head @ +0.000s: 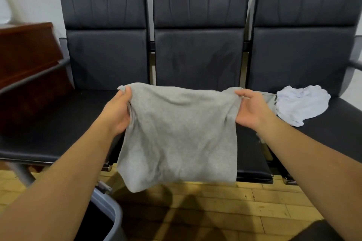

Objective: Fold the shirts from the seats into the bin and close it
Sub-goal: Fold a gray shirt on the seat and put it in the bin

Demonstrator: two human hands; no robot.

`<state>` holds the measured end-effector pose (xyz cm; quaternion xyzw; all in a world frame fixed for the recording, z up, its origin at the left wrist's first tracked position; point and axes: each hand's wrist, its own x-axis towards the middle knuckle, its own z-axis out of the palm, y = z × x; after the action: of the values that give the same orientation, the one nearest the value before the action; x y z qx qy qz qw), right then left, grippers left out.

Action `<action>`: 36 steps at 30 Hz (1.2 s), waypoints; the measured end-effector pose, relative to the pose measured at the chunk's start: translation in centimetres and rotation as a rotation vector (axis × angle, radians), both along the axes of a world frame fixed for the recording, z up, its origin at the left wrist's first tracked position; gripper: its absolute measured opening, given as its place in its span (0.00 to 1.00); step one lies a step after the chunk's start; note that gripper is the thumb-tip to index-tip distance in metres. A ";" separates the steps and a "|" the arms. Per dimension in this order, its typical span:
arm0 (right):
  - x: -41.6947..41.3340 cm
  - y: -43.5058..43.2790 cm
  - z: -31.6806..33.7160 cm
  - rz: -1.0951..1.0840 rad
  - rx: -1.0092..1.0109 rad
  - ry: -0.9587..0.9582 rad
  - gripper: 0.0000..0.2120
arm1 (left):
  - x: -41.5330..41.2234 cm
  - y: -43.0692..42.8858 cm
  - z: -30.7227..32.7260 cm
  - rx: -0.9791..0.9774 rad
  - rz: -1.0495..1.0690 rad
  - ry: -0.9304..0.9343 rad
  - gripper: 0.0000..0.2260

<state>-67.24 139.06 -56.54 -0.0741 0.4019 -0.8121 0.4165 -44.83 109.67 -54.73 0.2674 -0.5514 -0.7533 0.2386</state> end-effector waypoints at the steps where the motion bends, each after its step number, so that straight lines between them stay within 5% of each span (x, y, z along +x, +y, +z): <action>1: 0.2 0.3 0.5 0.023 0.073 0.013 0.18 | -0.3 0.0 1.3 -0.101 -0.004 -0.063 0.26; 5: 0.8 1.2 2.5 -0.013 0.147 0.086 0.16 | -1.2 0.5 6.8 -0.307 0.038 -0.193 0.24; 9: 1.6 1.9 4.7 -0.111 0.111 0.100 0.09 | -0.1 1.3 9.7 0.008 -0.037 -0.087 0.17; 18: 0.4 3.3 12.3 -0.295 0.100 0.267 0.16 | 2.5 0.7 13.0 -0.021 -0.089 0.212 0.13; 23: -0.7 3.2 15.0 -0.339 0.233 0.332 0.15 | 2.7 1.2 13.7 -0.014 -0.113 0.238 0.27; 29: -0.9 3.5 15.7 -0.272 0.343 0.363 0.12 | 1.8 1.2 13.0 -0.003 -0.016 0.157 0.18; 34: -3.4 2.3 12.9 -0.194 0.764 0.338 0.14 | 0.1 -0.1 11.2 -0.051 0.048 0.127 0.03; 36: -4.1 1.9 12.2 -0.136 0.789 0.294 0.15 | -1.1 -1.0 10.0 -0.144 0.072 0.063 0.05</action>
<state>-71.38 140.92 -44.38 0.0028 0.7410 -0.6024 0.2967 -45.90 108.71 -44.69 0.2454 -0.5864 -0.7106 0.3015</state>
